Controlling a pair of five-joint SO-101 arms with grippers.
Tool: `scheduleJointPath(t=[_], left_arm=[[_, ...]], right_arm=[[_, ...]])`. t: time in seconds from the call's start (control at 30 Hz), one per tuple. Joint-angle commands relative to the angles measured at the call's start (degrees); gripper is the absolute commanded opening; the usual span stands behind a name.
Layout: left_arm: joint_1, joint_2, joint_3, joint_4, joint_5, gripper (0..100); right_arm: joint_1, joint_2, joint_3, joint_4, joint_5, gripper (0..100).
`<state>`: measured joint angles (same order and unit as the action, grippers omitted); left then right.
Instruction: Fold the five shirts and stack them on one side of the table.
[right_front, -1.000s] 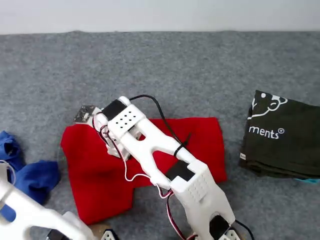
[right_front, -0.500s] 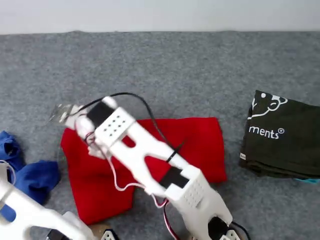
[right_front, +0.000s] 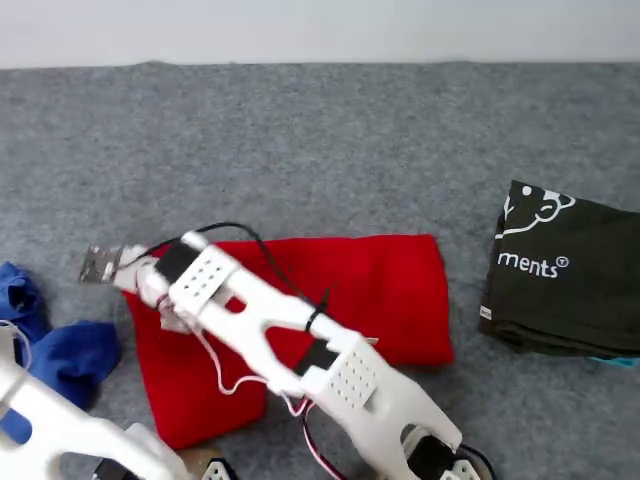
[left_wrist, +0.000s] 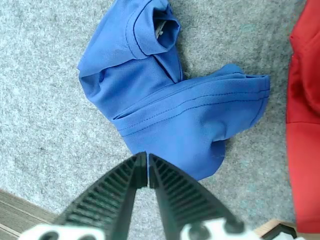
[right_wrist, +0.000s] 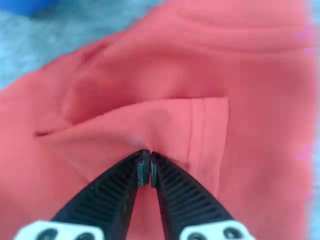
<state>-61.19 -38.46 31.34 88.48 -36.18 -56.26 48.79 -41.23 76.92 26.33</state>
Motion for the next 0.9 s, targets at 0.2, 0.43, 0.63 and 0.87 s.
scheduleJointPath(t=[0.2,0.43,0.63,0.87], left_arm=[[0.2,-1.8,-0.9,0.4,-0.2,1],[0.2,-1.8,-0.9,0.3,-0.3,1],[0.2,-1.8,-0.9,0.2,-0.3,1],[0.2,-1.8,-0.9,0.4,-0.3,1]], right_arm=[[6.2,-0.2,-12.6,-2.7,1.4,1.0],[4.7,-2.8,-13.5,6.2,1.3,1.0],[4.7,-5.0,-13.5,13.8,-3.2,1.0],[7.9,-6.3,-14.6,17.9,-3.7,1.6]])
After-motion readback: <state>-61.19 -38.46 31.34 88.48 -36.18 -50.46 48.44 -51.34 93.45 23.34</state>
